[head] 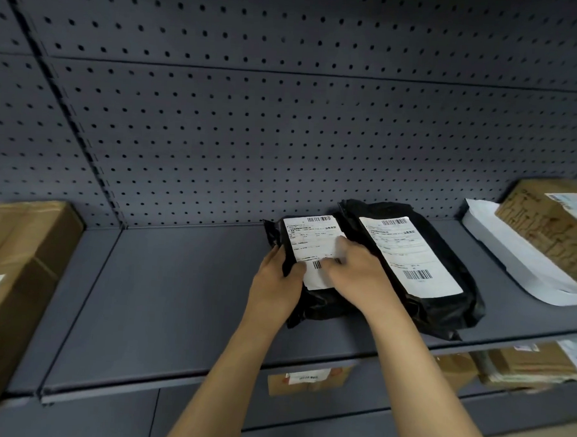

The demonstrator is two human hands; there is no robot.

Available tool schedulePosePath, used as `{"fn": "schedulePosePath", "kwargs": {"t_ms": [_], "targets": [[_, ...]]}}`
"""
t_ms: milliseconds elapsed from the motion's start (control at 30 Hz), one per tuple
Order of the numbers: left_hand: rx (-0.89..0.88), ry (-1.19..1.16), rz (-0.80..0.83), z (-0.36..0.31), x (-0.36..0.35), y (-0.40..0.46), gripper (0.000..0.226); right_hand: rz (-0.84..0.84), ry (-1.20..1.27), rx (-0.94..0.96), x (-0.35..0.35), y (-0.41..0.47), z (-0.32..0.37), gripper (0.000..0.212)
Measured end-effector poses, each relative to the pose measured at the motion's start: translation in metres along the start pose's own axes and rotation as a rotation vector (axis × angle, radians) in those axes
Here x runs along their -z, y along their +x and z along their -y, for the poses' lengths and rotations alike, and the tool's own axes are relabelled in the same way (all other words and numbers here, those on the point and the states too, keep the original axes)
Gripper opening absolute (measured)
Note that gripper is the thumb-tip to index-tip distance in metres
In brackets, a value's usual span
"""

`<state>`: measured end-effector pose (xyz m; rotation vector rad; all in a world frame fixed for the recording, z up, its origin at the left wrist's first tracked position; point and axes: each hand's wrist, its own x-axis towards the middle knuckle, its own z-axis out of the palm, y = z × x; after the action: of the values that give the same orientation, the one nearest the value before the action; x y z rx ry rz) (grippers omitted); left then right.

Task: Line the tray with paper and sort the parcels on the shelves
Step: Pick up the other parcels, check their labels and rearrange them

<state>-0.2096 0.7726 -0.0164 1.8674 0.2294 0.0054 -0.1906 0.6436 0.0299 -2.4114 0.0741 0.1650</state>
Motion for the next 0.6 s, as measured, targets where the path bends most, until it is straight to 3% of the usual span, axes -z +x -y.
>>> {"fn": "schedulePosePath", "kwargs": {"t_ms": [200, 367, 500, 600], "targets": [[0.018, -0.069, -0.056, -0.001, 0.004, -0.005, 0.039, -0.052, 0.081, 0.014, 0.004, -0.006, 0.009, 0.028], [-0.036, -0.109, -0.143, -0.018, 0.031, -0.013, 0.036, -0.121, 0.19, 0.069, 0.007, -0.012, 0.026, 0.055], [-0.062, -0.112, -0.22, -0.042, 0.077, -0.022, 0.038, -0.165, 0.44, 0.145, 0.004, -0.016, 0.056, 0.049], [-0.089, -0.096, -0.267, -0.054, 0.122, -0.029, 0.035, -0.103, 0.573, 0.206, -0.009, -0.024, 0.087, 0.046]]}}
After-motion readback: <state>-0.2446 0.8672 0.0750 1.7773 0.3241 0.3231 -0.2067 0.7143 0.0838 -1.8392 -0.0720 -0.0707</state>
